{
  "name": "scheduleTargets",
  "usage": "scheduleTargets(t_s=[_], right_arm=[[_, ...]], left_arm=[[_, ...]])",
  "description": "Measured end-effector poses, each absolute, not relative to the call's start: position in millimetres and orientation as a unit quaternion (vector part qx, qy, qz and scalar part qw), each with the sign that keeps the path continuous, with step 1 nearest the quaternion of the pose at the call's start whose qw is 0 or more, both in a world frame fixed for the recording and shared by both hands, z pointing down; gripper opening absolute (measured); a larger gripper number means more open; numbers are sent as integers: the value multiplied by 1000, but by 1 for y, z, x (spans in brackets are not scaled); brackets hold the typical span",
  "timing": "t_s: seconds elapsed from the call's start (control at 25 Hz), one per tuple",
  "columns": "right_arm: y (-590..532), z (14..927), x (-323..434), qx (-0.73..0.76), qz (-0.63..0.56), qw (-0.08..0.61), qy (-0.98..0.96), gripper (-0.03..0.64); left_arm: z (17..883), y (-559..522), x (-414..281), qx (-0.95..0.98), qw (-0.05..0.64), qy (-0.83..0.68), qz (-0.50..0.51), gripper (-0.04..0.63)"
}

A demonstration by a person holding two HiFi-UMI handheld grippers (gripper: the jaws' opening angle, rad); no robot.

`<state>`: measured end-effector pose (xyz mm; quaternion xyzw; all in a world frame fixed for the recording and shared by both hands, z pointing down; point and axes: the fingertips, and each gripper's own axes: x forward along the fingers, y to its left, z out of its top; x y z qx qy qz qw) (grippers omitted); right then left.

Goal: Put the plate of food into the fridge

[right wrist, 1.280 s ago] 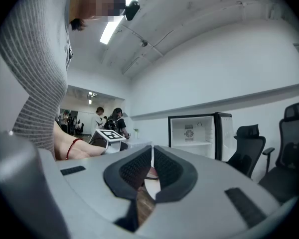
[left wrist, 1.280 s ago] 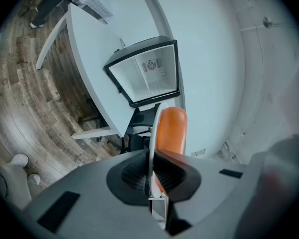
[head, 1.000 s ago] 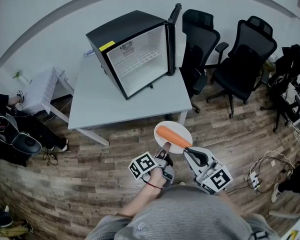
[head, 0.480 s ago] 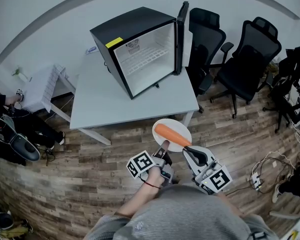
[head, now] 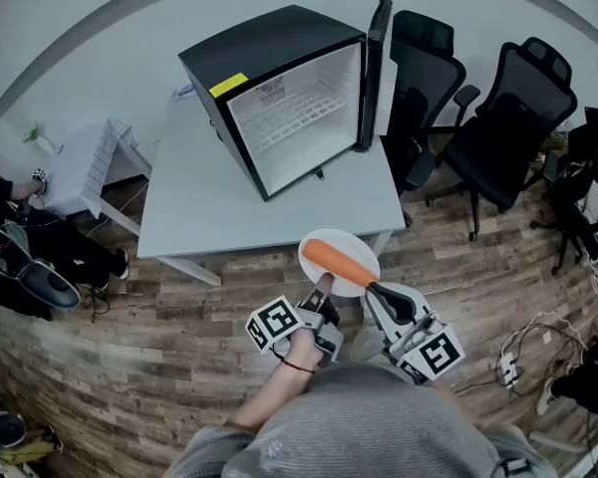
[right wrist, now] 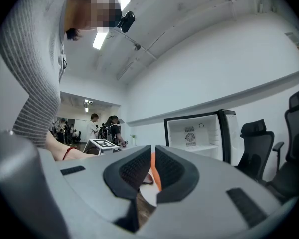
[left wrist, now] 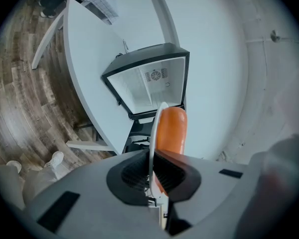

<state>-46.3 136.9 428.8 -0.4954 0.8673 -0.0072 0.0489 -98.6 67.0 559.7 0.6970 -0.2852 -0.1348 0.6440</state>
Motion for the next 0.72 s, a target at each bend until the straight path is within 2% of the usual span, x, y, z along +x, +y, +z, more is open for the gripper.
scheduleTargets(t_s=[0.16,0.44,0.72], right_arm=[[90,432,-26,-488,-1,27,872,15],[25,424,11,-433,-7,29,901,15],[-30,419,33,-385,-6,20,923,15]], left_arm=[[559,34,-79,692,645,-291,-144,31],[552,-36,-37,673,645,-315,-180,31],[540,-97,-24,655,633,-343,-228,31]])
